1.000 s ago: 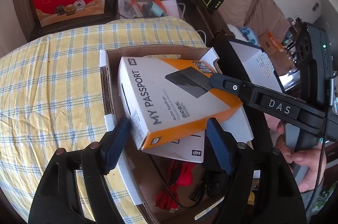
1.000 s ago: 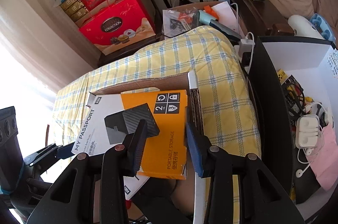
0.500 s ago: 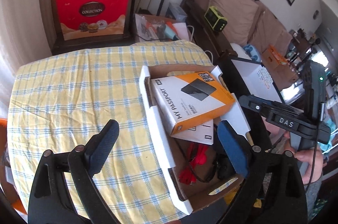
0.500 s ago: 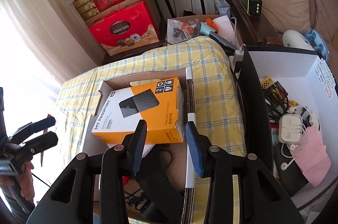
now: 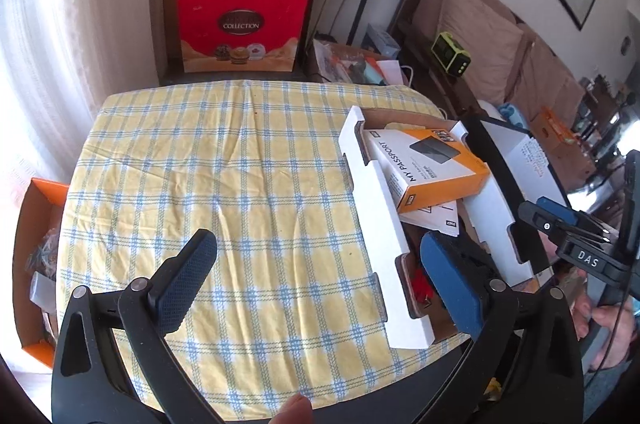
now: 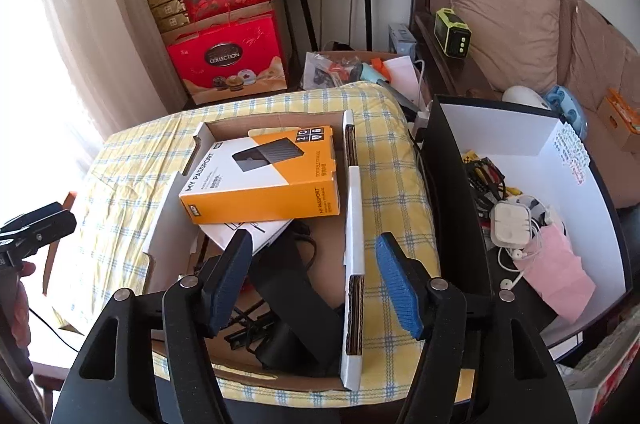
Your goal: Organize objects
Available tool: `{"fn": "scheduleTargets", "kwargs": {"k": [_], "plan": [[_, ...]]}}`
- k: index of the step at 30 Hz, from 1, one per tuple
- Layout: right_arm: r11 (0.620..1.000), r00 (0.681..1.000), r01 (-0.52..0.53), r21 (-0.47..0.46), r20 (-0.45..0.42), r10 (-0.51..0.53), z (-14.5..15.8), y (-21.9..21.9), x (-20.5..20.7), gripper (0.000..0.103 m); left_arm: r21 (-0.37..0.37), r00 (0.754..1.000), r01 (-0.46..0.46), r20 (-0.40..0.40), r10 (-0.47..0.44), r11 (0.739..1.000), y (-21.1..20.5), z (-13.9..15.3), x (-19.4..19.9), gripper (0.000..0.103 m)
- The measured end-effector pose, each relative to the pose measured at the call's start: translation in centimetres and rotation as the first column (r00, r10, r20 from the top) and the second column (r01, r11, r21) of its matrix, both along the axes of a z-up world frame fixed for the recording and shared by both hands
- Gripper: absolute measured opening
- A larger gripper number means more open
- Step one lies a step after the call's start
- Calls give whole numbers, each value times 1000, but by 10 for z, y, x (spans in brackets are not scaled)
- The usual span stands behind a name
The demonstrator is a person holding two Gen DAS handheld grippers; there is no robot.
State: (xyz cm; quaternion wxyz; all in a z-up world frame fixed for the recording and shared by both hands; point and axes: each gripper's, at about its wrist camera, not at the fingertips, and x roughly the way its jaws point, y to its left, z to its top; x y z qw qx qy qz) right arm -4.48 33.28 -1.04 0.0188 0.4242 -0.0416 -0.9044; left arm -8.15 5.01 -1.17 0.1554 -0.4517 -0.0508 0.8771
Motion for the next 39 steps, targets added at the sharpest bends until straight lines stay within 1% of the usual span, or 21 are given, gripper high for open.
{"fn": "scheduleTargets", "kwargs": {"k": [3, 11, 12, 13, 15, 20, 23, 27, 31, 39], "plan": [[999, 1000, 8, 35, -30, -7, 2, -10, 13, 82, -13, 999, -19, -26, 19, 1000, -5, 2, 15, 103], [999, 997, 0, 50, -80, 4, 6, -39, 40, 91, -38, 993, -91, -83, 88, 995, -19, 9, 45, 103], [999, 997, 1, 50, -83, 3, 6, -42, 42, 94, -46, 991, -106, -87, 101, 993, -21, 9, 47, 103], [999, 996, 2, 51, -87, 2, 5, -45, 45, 99, -52, 989, -117, -92, 112, 992, -22, 9, 50, 103], [999, 995, 5, 54, -98, 0, 3, -51, 49, 102, -56, 987, -133, -101, 126, 990, -26, 8, 55, 103], [998, 995, 18, 60, -98, -12, -4, -61, 60, 102, -50, 990, -124, -76, 120, 991, -30, 4, 68, 103], [998, 995, 28, 62, -98, -22, -8, -66, 66, 102, -78, 990, -118, -85, 111, 990, -28, 4, 78, 103], [997, 994, 32, 77, -110, -23, -9, -74, 75, 102, -69, 991, -114, -83, 108, 991, -28, 4, 89, 103], [996, 992, 47, 79, -117, -38, -9, -77, 82, 102, -104, 988, -127, -103, 116, 986, -27, 4, 97, 103], [994, 993, 63, 88, -104, -54, -14, -76, 87, 102, -91, 987, -140, -97, 131, 986, -30, -1, 100, 103]]}}
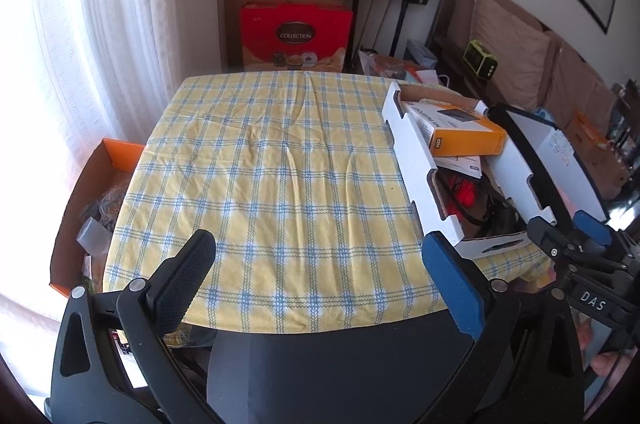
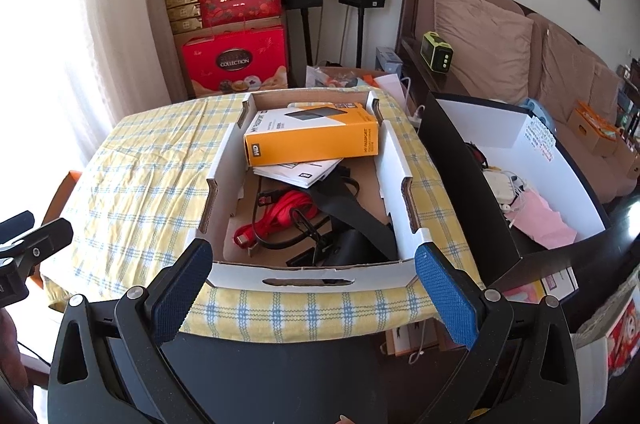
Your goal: Organize objects
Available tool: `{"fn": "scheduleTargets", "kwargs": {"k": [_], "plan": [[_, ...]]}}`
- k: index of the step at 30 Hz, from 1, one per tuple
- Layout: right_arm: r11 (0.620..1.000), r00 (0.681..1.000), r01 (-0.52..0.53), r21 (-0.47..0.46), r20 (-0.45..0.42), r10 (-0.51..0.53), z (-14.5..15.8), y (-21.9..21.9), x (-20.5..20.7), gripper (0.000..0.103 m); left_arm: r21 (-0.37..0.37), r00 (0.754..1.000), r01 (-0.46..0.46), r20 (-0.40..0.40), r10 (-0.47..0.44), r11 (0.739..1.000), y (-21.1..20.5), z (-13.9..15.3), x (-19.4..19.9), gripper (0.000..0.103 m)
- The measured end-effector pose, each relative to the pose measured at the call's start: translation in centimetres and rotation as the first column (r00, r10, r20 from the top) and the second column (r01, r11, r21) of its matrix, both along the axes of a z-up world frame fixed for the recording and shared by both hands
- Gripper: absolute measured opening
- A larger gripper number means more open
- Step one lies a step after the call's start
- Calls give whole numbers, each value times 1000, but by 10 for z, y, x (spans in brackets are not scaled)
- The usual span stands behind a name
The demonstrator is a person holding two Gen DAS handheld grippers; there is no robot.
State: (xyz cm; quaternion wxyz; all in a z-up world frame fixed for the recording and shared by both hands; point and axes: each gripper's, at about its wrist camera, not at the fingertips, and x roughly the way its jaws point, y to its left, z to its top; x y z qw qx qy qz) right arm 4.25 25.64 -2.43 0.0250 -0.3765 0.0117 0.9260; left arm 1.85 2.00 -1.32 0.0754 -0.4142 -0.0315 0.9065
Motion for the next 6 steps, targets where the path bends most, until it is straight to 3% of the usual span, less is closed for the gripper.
{"fn": "scheduleTargets", "kwargs": {"k": [6], "plan": [[1000, 1000, 9, -5, 2, -9, -1, 1, 2, 102, 0, 1000, -7, 4, 7, 1000, 1, -2, 1, 103]]}}
